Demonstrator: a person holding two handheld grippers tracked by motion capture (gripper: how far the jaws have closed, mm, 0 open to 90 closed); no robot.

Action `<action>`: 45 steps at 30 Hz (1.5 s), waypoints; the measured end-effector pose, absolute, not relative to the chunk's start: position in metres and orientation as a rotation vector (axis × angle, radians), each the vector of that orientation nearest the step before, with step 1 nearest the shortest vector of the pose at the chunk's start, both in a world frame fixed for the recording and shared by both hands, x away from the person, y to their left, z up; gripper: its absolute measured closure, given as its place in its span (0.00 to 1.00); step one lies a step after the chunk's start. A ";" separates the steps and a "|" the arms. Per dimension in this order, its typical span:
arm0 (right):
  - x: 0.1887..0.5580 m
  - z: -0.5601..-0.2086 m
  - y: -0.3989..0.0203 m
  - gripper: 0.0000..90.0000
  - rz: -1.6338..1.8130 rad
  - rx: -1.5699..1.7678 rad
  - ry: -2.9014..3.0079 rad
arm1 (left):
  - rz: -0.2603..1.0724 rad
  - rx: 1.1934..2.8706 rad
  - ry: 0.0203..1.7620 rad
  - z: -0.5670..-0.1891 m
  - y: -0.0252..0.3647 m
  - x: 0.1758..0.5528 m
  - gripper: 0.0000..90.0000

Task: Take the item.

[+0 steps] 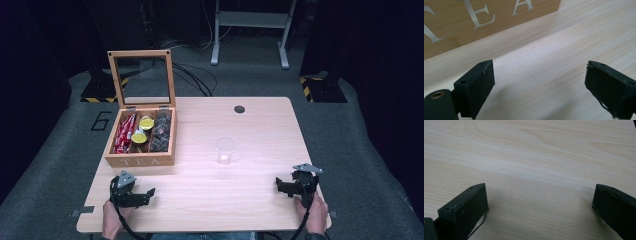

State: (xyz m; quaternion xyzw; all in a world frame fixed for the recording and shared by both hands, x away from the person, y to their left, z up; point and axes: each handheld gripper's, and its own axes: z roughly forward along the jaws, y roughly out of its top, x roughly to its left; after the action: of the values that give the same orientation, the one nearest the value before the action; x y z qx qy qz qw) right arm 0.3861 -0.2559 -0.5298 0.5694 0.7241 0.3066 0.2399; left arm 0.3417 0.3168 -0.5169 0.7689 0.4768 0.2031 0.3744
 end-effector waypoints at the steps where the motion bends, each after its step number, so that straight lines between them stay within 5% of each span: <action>1: 0.386 -0.530 -0.256 0.00 0.839 1.559 1.982 | 0.521 1.962 1.218 -0.515 0.317 0.341 0.10; 45: 0.386 -0.530 -0.256 0.00 0.839 1.558 1.982 | 0.624 1.980 1.104 -0.435 0.301 0.386 0.15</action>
State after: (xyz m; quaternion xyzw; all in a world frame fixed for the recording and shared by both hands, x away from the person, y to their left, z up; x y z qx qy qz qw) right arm 0.3861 -0.2559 -0.5298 0.5693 0.7242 0.3066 0.2399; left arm 0.3863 0.3014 -0.4346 0.7771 0.4334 0.2450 0.3850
